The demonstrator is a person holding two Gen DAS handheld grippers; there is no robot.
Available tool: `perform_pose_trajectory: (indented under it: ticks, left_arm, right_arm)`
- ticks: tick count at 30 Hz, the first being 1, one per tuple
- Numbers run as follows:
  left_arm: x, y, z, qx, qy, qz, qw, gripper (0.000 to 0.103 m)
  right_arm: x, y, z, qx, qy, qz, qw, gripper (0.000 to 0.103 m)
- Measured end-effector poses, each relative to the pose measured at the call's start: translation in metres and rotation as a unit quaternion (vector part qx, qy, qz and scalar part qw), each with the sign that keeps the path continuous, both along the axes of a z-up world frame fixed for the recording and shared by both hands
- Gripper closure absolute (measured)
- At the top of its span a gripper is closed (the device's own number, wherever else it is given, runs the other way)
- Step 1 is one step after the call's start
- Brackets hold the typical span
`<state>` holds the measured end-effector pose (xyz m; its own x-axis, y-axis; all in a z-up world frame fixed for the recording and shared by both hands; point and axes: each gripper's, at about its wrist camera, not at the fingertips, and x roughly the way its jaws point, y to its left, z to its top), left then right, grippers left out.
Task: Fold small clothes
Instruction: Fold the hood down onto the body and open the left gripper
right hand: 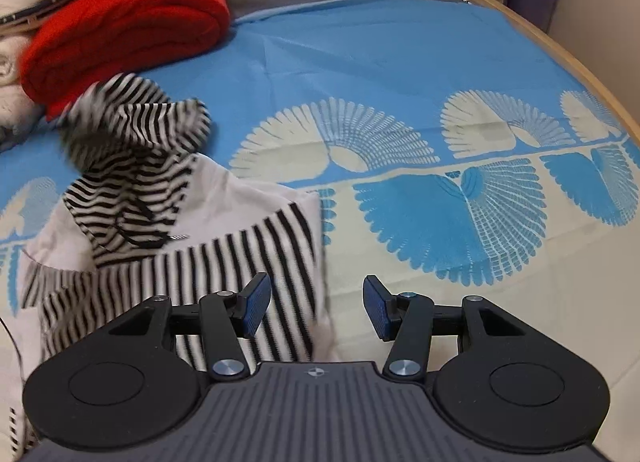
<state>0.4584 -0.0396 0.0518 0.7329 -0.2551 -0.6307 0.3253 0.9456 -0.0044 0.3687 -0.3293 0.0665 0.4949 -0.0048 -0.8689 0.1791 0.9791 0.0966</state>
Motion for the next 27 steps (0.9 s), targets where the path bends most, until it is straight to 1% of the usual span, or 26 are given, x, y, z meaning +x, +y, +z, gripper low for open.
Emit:
perform_pose_trajectory:
  ticks: [2,4,5,6,7,8,10,11,12,13,15,16,17,18,19,20,21,22,23,26,27]
  left_arm:
    - [-0.072,0.012,-0.001,0.009,0.040,-0.010,0.9991,0.100]
    - [-0.125,0.020,-0.005,0.027,0.093,-0.032,0.9948,0.099]
    - [-0.144,0.024,-0.008,0.043,0.130,-0.048,0.9894,0.098]
    - [-0.156,0.028,-0.010,0.057,0.163,-0.057,0.9834,0.095]
    - [-0.163,0.033,-0.007,0.065,0.181,-0.059,0.9795,0.095]
    - [-0.165,0.041,0.001,0.059,0.177,-0.049,0.9813,0.093]
    - [-0.157,0.059,0.019,0.025,0.149,-0.008,0.9885,0.077]
    - [-0.144,0.070,0.027,-0.002,0.136,0.030,0.9902,0.077]
    - [-0.125,0.076,0.029,-0.021,0.136,0.061,0.9887,0.077]
    - [-0.108,0.086,0.026,-0.049,0.144,0.101,0.9832,0.077]
    - [-0.082,0.100,0.012,-0.094,0.172,0.154,0.9685,0.077]
    - [-0.072,0.105,0.002,-0.111,0.182,0.179,0.9603,0.077]
    - [-0.065,0.108,-0.011,-0.129,0.190,0.193,0.9539,0.077]
    - [-0.060,0.113,-0.024,-0.139,0.203,0.199,0.9488,0.077]
    - [-0.046,0.115,-0.038,-0.134,0.229,0.215,0.9400,0.077]
    - [-0.039,0.115,-0.049,-0.130,0.248,0.225,0.9334,0.077]
    - [-0.032,0.114,-0.055,-0.132,0.255,0.221,0.9321,0.076]
    - [-0.024,0.112,-0.062,-0.132,0.262,0.216,0.9313,0.070]
    - [-0.017,0.110,-0.068,-0.130,0.269,0.218,0.9293,0.068]
    - [-0.012,0.108,-0.088,-0.122,0.287,0.216,0.9253,0.068]
    - [-0.012,0.109,-0.093,-0.122,0.294,0.220,0.9224,0.068]
  right_arm:
    - [-0.002,0.004,0.006,0.009,-0.010,-0.002,1.000,0.050]
    - [-0.005,0.005,0.013,0.021,-0.021,-0.010,1.000,0.050]
    - [-0.007,0.004,0.017,0.026,-0.028,-0.014,0.999,0.051]
    - [-0.009,0.005,0.020,0.027,-0.036,-0.017,0.999,0.051]
    - [-0.011,0.005,0.021,0.025,-0.040,-0.017,0.999,0.051]
    - [-0.013,0.005,0.023,0.024,-0.043,-0.019,0.999,0.051]
    - [-0.018,0.004,0.023,0.035,-0.049,-0.022,0.998,0.056]
    - [-0.020,0.004,0.023,0.046,-0.051,-0.023,0.997,0.062]
    - [-0.021,0.003,0.022,0.059,-0.051,-0.024,0.997,0.068]
    - [-0.021,0.002,0.020,0.073,-0.049,-0.026,0.996,0.069]
    - [-0.019,0.003,0.014,0.105,-0.037,-0.030,0.993,0.070]
    - [-0.018,0.004,0.011,0.118,-0.033,-0.033,0.992,0.070]
    - [-0.015,0.005,0.006,0.135,-0.026,-0.037,0.990,0.070]
    - [-0.013,0.007,0.002,0.146,-0.021,-0.038,0.988,0.070]
    - [-0.009,0.011,-0.004,0.161,-0.011,-0.038,0.986,0.069]
    - [-0.007,0.016,-0.009,0.173,-0.004,-0.037,0.984,0.068]
    - [-0.005,0.023,-0.015,0.185,0.005,-0.034,0.982,0.068]
    - [-0.004,0.030,-0.019,0.192,0.012,-0.030,0.981,0.068]
    - [-0.001,0.039,-0.026,0.195,0.024,-0.023,0.980,0.068]
    - [0.004,0.066,-0.042,0.199,0.050,-0.002,0.979,0.065]
    - [0.006,0.073,-0.046,0.197,0.057,0.003,0.979,0.065]
